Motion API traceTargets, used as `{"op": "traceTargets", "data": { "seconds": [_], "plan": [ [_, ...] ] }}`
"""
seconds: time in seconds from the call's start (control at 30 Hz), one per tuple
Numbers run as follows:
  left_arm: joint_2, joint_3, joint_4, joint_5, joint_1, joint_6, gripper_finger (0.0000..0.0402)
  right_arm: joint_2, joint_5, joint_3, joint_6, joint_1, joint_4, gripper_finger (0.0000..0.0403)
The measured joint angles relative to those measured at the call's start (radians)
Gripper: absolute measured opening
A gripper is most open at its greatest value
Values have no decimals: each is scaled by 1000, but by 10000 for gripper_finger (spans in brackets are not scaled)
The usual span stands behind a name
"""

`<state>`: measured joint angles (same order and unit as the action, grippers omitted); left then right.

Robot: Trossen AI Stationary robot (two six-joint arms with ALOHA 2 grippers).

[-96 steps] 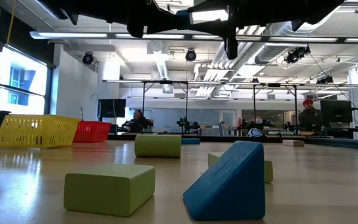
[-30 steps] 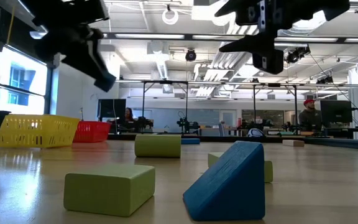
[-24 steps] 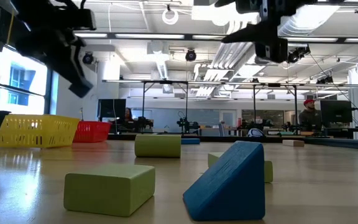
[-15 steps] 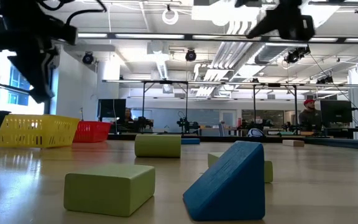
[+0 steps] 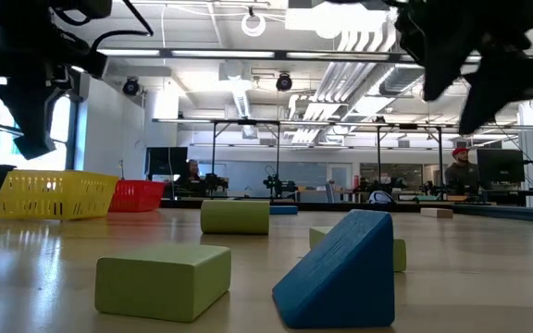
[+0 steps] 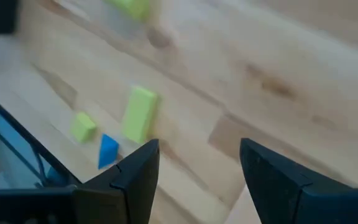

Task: Sort & place blocks by color
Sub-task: Put the blue square block in to the yellow basket, then put the big rectangular wooden block into the black basket

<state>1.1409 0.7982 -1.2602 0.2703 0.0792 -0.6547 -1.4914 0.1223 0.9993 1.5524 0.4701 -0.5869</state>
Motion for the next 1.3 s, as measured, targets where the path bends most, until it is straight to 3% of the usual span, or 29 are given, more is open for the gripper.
{"op": "traceTargets", "data": {
  "seconds": [0.4, 0.67, 0.97, 1.3],
  "plan": [
    [87, 0, 1, -65, -106, 98, 120, -94, -115, 0, 226, 83, -3, 209],
    [99, 0, 2, -81, -107, 108, 153, -104, -98, 0, 370, 147, -50, 209],
    [99, 0, 1, -79, -107, 108, 189, -165, -201, 0, 382, 160, -41, 209],
    [99, 2, 0, -125, -107, 119, 193, -210, -208, 0, 388, 156, -24, 209]
  ]
}}
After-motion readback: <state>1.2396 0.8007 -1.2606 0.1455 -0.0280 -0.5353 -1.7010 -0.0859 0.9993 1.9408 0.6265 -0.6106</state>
